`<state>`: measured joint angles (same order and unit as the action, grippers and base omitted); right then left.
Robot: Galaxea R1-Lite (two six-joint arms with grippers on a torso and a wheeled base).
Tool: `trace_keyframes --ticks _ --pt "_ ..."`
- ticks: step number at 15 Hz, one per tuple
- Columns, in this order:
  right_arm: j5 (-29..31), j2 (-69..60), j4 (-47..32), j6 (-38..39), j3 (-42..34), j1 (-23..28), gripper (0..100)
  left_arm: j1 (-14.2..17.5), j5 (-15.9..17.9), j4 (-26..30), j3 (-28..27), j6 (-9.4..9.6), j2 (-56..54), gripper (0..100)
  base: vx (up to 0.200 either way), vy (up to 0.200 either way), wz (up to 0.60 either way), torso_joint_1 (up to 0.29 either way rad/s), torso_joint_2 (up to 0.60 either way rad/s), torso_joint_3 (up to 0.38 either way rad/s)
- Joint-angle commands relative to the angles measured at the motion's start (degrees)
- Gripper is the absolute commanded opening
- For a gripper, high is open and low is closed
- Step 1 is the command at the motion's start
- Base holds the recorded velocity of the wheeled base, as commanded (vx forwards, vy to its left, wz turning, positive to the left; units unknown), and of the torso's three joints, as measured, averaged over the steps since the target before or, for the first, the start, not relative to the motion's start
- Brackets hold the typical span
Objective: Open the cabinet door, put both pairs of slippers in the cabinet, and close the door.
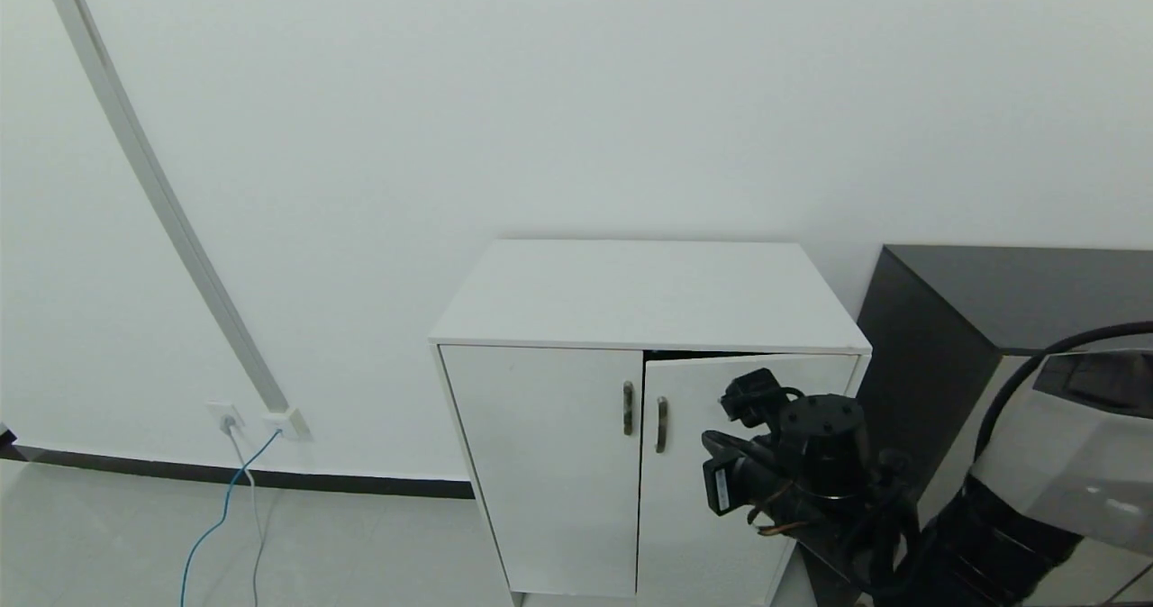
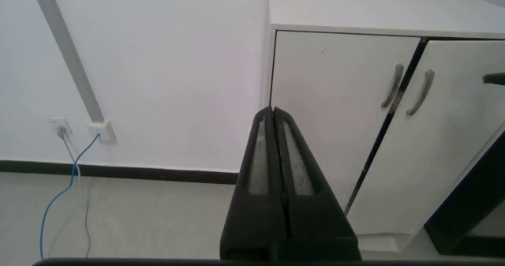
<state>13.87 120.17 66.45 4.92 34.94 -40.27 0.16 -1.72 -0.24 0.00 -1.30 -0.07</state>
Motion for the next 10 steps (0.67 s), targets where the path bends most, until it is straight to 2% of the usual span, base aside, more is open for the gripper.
trace_keyframes --ticks 1,4,6,10 --pt "0.1 -2.5 4.1 0.0 -6.1 -1.8 0 0.0 0.0 0.0 0.0 -0.01 0.1 0 0.000 0.000 0.00 0.000 0.00 0.000" --pt "0.3 -0.6 6.0 -0.1 -5.9 -2.1 0 0.0 0.0 0.0 0.0 -0.01 0.1 0 0.000 0.000 0.00 0.000 0.00 0.000" --pt "0.2 3.8 5.4 -0.2 -0.3 -0.9 0 0.0 0.0 0.0 0.0 -0.01 0.1 0 0.000 0.000 0.00 0.000 0.00 0.000" --pt "-0.1 10.3 -2.8 -0.1 14.2 2.6 0 0.0 0.0 0.0 0.0 -0.01 0.1 0 0.000 0.000 0.00 0.000 0.00 0.000"
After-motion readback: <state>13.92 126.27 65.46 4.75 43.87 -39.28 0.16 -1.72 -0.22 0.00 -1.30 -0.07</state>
